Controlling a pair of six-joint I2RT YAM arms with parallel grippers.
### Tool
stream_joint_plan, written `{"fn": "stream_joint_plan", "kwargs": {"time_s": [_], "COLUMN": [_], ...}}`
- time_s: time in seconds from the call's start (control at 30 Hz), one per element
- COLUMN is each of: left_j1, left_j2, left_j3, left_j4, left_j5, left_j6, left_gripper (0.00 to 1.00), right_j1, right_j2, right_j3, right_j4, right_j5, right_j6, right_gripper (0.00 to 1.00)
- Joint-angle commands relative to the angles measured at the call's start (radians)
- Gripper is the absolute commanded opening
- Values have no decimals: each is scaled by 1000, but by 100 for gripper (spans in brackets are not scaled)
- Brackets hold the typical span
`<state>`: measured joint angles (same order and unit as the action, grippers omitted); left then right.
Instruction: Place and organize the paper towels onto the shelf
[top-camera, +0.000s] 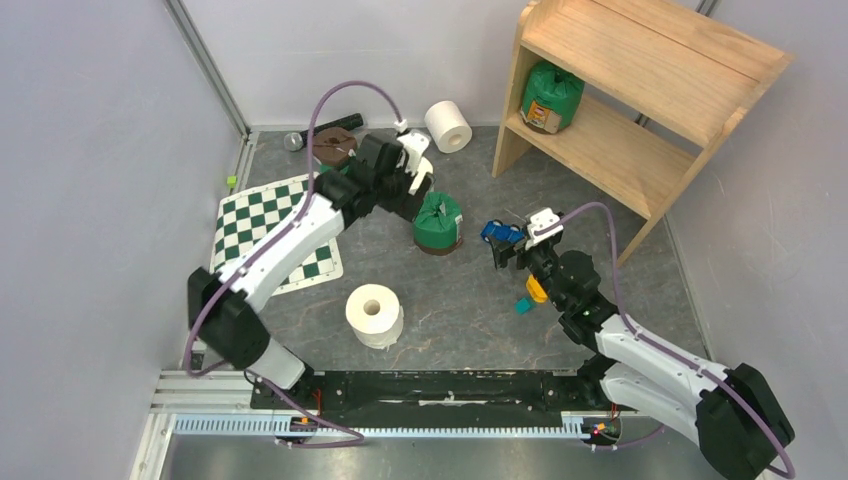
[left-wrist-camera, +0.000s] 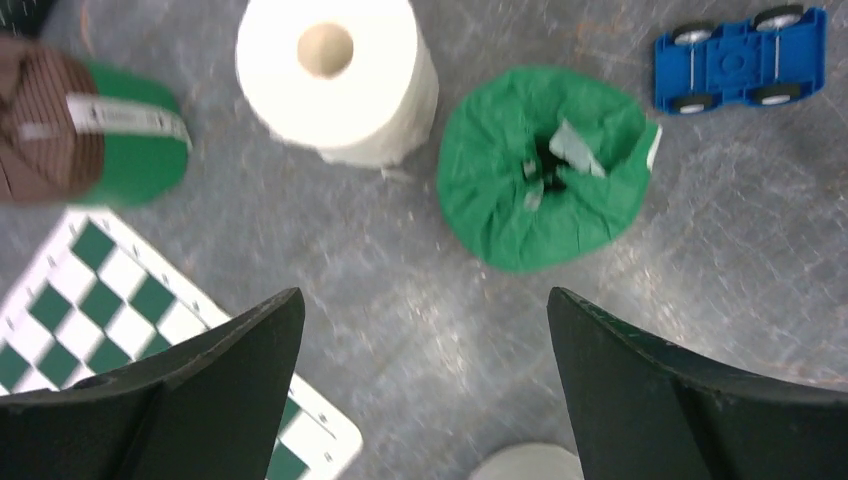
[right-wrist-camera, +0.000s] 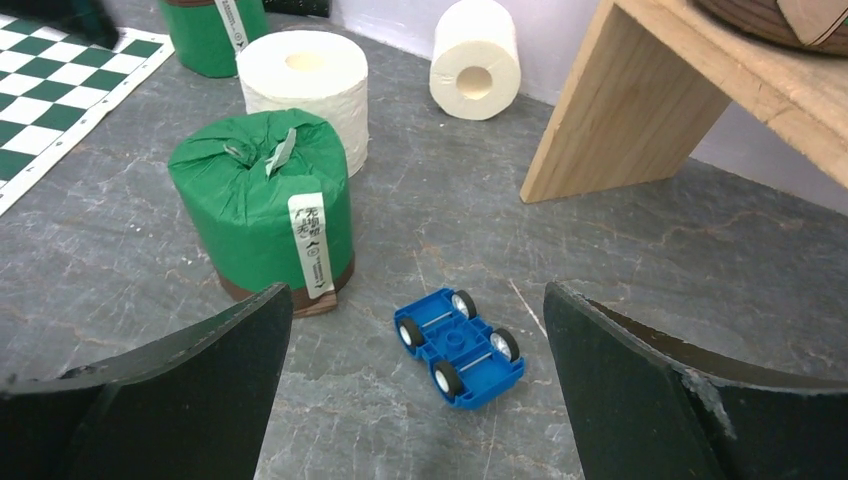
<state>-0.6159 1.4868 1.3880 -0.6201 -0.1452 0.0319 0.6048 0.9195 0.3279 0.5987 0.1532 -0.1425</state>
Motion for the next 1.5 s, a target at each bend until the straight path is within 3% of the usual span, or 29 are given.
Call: {"fn": "stream_joint_plan", "kwargs": {"time_s": [0.0,0.2,0.53,0.7,1.13,1.47], "left_j1": [27,28,28,28,26,28], "left_j2": [142,340,563,657,695,547], "left_j3": [199,394,591,703,696,548], "left_j4": [-70,-140,-211,-301,-372,-358], "left_j5": [141,206,253,282,355,397], "left_j6": [262,401,470,504,475,181], "left_gripper": [96,96,80,78,71,60], "right_j1": [2,3,3,2,3,3], "right_j2": [-62,-142,-198,-207,-192,-171], "right_j3": [-33,-72,-71,-62,-52,-63], "right_j4": [-16,-24,-80,-114,-116,-87], "right_j5": [-33,-26,-20,-6,-6,-5], "right_j6": [45,23,21,9,3,13], "right_gripper": [98,98,98,98,98,98]}}
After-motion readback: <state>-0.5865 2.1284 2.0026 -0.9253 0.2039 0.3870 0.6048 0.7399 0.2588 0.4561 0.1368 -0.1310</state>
